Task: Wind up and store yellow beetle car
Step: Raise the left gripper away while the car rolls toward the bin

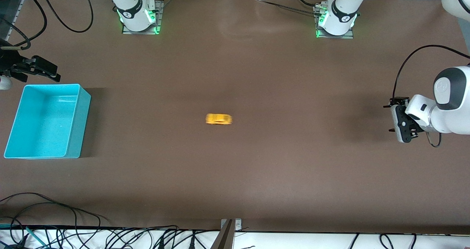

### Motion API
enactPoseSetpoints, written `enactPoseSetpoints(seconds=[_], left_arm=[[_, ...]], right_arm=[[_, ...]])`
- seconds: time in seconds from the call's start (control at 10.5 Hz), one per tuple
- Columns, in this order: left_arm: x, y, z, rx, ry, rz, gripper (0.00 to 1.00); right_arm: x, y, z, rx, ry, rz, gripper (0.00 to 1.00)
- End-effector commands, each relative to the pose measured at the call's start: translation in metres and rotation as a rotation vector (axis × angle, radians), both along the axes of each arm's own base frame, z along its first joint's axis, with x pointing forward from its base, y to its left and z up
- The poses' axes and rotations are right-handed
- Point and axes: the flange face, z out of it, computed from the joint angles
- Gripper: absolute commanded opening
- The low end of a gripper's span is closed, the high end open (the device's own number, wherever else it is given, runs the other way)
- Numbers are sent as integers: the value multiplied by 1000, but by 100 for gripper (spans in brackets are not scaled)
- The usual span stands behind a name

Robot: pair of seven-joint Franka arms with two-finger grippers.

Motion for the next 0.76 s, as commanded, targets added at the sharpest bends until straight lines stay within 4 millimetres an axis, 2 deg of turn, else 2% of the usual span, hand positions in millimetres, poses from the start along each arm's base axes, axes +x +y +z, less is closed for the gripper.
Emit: enactPoseSetpoints(seconds=[0.0, 0.28, 0.57, 0.66], left_arm=[[2, 2, 11, 29, 14, 46, 100], [3, -5, 12, 31, 15, 51, 100], [1, -23, 40, 64, 4, 129, 100], [0, -35, 47, 75, 13, 163, 100]], right_arm=[[-2, -1, 0, 16, -3, -12, 100], [-3, -3, 1, 21, -2, -15, 100], [-4, -2, 2, 21, -2, -13, 100], [-3, -2, 2, 21, -3, -13, 100]])
